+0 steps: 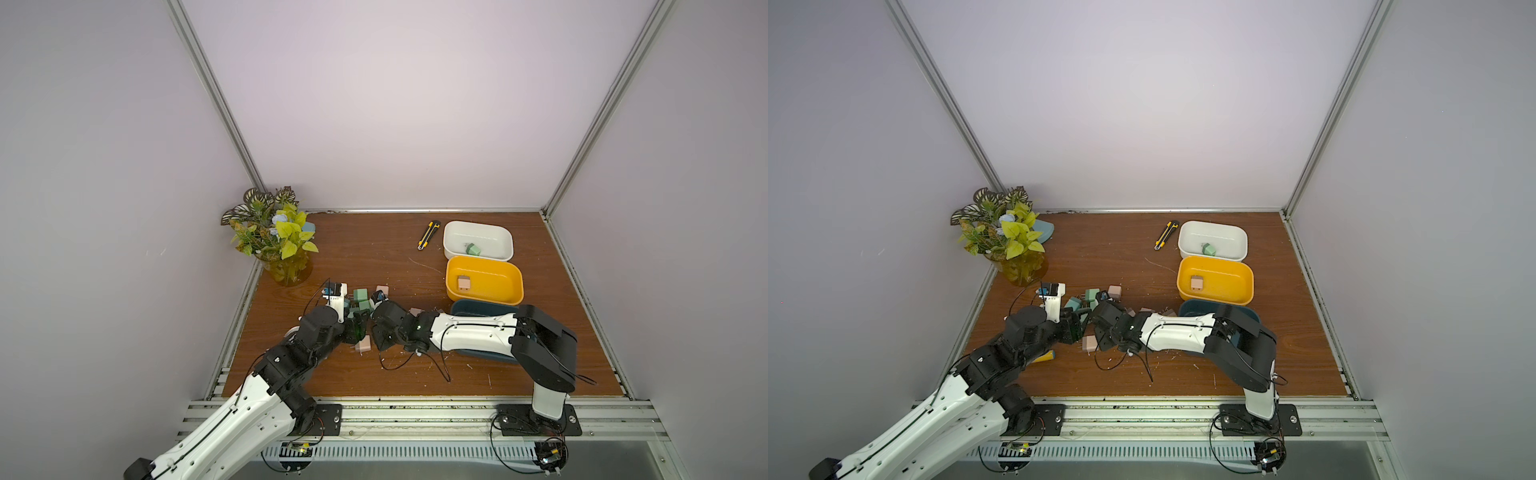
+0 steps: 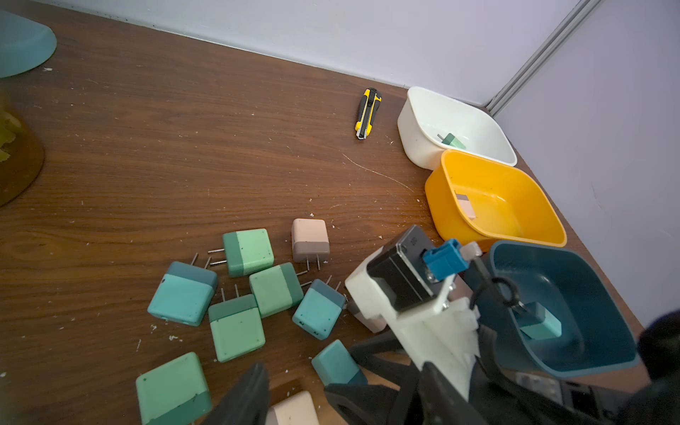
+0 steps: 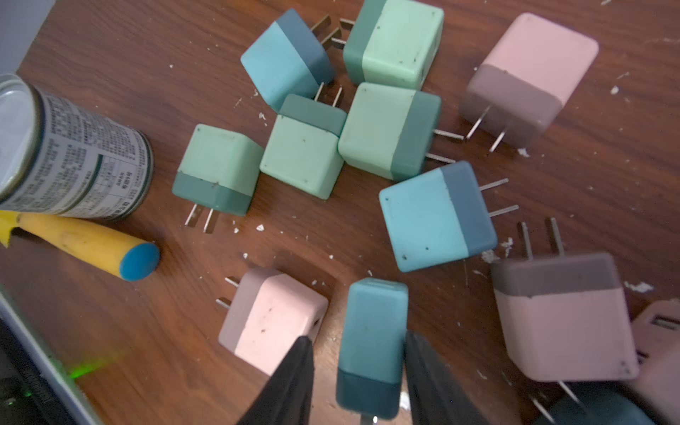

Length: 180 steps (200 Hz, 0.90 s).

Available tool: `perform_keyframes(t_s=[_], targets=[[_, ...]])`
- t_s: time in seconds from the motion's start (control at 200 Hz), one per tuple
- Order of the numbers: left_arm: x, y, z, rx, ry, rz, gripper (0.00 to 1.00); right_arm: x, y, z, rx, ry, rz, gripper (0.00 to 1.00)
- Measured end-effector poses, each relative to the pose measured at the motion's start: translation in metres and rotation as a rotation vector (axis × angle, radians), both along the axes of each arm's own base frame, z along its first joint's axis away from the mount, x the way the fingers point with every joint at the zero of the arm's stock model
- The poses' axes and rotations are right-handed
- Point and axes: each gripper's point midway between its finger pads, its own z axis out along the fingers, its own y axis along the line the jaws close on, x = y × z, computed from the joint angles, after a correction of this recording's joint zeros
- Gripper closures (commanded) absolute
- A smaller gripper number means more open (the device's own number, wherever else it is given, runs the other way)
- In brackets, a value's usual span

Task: Place the plugs by color into the storage box
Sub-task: Pick up the plug from the center of the board.

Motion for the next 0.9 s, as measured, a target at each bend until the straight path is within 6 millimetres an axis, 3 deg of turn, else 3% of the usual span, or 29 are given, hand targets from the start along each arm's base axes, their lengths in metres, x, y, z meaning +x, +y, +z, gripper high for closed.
perform_keyframes(t_s=[0.5,0.66,0.901], targets=[[-0.003,-0.001,-0.007,-0.002,0.014,-0.010,0.33,0.004,0.003,-0.005,-0.011,-0.003,-0.013,0.60],[-0.002,-0.001,-0.006,-0.004,0.013,-0.012,0.33,0.004,0.002,-0.005,-0.012,-0.004,-0.016,0.56],[-0.003,-0.002,-0.006,-0.006,0.012,-0.014,0.33,0.004,0.003,-0.012,-0.029,0.003,-0.016,0.58]])
